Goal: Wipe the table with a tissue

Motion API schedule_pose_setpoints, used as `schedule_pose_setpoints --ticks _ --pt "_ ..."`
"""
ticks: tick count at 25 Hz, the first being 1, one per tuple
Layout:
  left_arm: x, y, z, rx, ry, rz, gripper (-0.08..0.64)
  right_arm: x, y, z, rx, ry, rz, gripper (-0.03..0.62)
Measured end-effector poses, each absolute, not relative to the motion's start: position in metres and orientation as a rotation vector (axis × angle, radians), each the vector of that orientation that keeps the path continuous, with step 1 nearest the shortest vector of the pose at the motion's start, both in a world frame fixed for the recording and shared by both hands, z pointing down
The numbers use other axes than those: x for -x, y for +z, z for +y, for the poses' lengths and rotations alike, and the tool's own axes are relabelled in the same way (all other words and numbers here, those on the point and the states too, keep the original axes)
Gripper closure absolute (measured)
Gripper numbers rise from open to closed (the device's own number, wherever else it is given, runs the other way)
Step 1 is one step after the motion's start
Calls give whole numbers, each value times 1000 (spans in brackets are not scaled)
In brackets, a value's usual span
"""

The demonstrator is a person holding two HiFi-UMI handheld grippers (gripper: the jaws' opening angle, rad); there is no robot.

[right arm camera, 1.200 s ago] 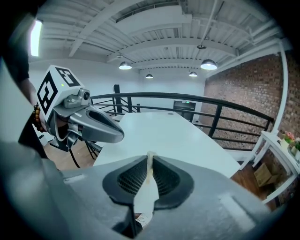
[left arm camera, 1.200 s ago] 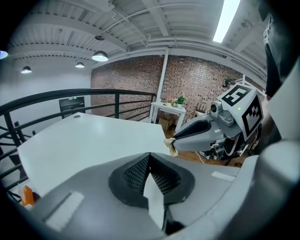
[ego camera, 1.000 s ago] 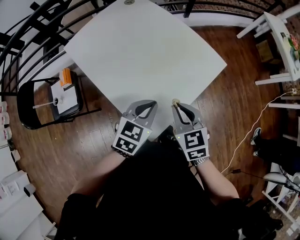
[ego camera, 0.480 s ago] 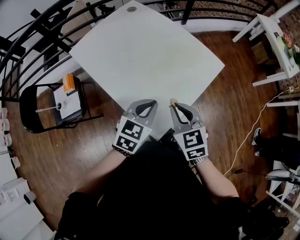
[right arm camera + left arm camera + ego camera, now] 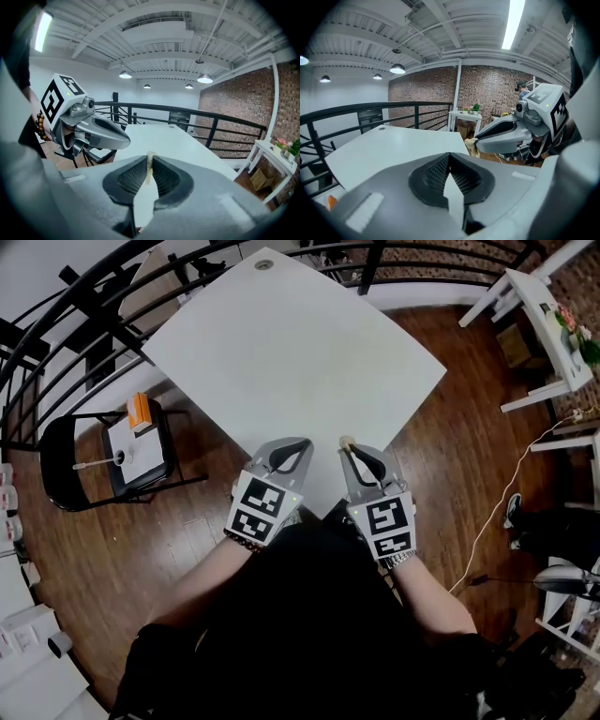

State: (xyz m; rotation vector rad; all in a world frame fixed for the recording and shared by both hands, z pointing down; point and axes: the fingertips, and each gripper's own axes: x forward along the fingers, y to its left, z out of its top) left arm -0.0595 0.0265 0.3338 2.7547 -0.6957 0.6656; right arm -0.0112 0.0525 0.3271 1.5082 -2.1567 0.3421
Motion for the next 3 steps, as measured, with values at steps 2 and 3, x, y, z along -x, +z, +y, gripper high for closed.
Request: schedule_pose_setpoints --ticks 2,3 --pt "62 333 27 -2757 664 -695 545 13 326 53 -1513 343 -2155 566" --pt "63 333 27 -2758 662 -695 545 14 326 53 -1515 344 -2155 566"
